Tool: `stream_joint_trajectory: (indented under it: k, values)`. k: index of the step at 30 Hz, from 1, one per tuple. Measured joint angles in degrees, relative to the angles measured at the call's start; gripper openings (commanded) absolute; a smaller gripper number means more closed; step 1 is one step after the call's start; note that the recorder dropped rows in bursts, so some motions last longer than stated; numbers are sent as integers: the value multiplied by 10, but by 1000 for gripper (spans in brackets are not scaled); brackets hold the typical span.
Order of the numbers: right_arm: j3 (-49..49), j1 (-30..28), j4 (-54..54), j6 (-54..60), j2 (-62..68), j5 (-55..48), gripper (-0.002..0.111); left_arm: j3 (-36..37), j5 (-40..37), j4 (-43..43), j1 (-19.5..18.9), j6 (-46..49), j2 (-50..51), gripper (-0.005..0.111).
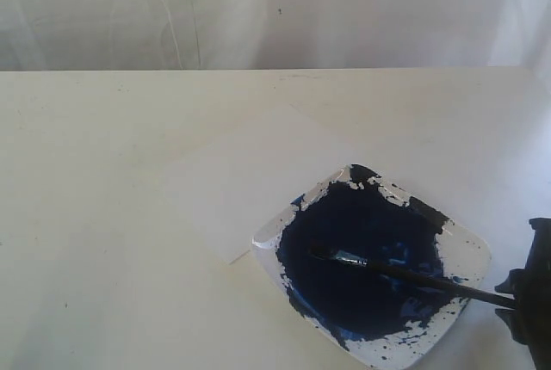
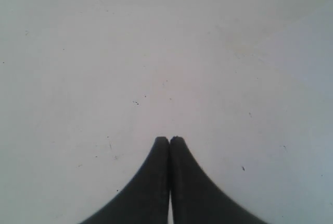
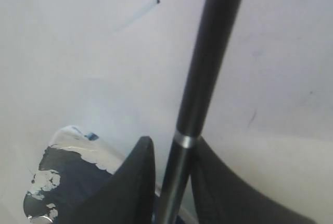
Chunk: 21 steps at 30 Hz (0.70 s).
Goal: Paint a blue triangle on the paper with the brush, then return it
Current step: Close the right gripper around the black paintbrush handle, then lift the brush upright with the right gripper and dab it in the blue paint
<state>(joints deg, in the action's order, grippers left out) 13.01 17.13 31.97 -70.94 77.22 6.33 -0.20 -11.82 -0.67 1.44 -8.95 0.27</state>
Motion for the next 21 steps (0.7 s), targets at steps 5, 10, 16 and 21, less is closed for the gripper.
stream_joint_trajectory:
  k: [5, 10, 16, 21]
  values:
    - [-1, 0, 0, 0, 0, 2, 18, 0, 0, 0, 0, 0, 0, 0]
    - [-1, 0, 0, -1, 0, 6, 8, 0, 0, 0, 0, 0, 0, 0]
    - [-1, 0, 0, -1, 0, 9, 6, 0, 0, 0, 0, 0, 0, 0]
    - [-1, 0, 0, -1, 0, 15, 6, 0, 0, 0, 0, 0, 0, 0]
